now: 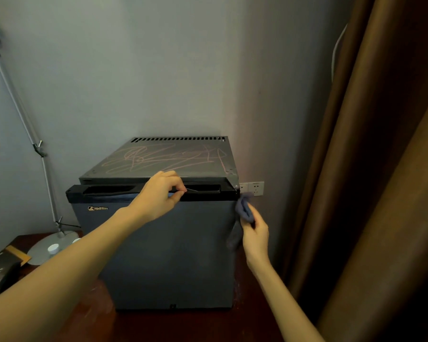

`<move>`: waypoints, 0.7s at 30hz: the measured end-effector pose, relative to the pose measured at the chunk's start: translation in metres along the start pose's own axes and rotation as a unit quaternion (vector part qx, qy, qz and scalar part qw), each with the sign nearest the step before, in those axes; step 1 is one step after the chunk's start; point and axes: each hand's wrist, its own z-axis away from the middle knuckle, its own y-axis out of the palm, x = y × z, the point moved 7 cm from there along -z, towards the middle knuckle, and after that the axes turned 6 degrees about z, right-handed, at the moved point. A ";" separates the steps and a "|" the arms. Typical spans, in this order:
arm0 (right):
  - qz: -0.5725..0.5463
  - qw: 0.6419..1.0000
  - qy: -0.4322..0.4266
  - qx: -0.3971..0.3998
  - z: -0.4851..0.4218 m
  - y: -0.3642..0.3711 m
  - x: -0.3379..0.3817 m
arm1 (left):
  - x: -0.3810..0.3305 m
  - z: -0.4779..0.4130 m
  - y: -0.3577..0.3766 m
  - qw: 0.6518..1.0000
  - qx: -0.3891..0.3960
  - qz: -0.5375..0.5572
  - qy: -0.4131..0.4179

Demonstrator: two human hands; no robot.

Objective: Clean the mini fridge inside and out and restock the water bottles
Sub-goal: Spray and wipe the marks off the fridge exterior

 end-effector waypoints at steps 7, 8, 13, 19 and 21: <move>0.030 1.000 -0.004 -0.005 -0.001 0.007 -0.009 | 0.003 -0.002 0.003 1.000 0.006 0.003 -0.006; 0.053 0.998 0.024 -0.009 0.005 0.005 -0.026 | 0.003 -0.002 0.003 1.000 0.004 0.002 -0.004; 0.088 0.990 0.108 -0.016 0.022 -0.001 -0.066 | 0.003 -0.003 0.004 1.000 0.013 0.003 0.001; 0.073 0.987 -0.125 -0.067 0.007 0.008 0.058 | 0.002 -0.003 0.004 1.000 0.014 0.006 0.000; 0.185 0.951 -0.240 -0.065 0.002 0.019 0.106 | 0.002 -0.003 0.004 1.000 0.014 0.006 -0.003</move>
